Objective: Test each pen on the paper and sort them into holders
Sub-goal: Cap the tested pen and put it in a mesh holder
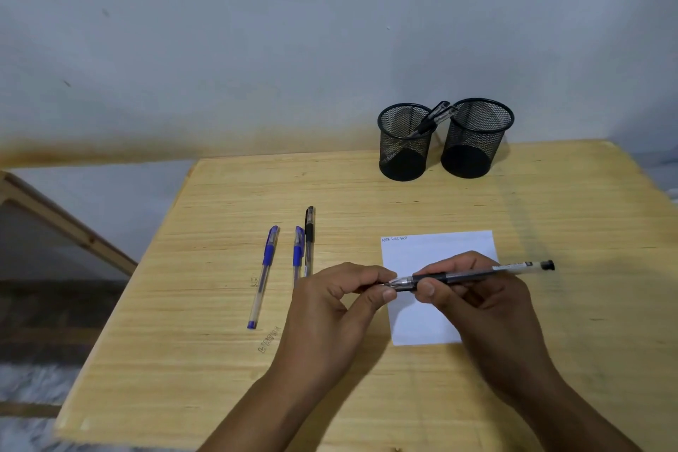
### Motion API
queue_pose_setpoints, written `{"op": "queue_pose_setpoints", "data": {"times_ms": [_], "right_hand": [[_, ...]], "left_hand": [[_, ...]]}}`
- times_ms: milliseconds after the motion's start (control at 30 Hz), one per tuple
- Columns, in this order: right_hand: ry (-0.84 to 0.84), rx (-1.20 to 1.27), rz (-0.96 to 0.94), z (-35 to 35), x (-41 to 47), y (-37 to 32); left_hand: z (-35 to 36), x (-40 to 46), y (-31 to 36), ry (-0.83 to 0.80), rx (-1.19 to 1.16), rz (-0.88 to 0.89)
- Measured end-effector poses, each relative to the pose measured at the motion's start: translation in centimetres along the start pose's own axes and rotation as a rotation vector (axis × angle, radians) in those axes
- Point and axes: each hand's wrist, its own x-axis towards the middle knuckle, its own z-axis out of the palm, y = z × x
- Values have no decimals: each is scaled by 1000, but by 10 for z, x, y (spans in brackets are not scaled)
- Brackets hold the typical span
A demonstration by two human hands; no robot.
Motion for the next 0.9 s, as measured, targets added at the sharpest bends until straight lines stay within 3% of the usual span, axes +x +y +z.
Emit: {"op": "queue_pose_setpoints", "data": {"times_ms": [233,433,600,733,900], "right_hand": [[38,99,9,-1,-2,6],[122,328,190,-3,18,8],[218,274,144,-18,55,-10],[188,21,103,-39,92,-21],[209,-404,-87,-58,140,-36]], "left_hand": [[9,-1,-2,10,19,-6],[23,7,4,7,-136,-137],[34,42,3,-61,-194,-157],[47,89,-21,-18,-68,-154],[58,155,-45,29,141,-184]]}}
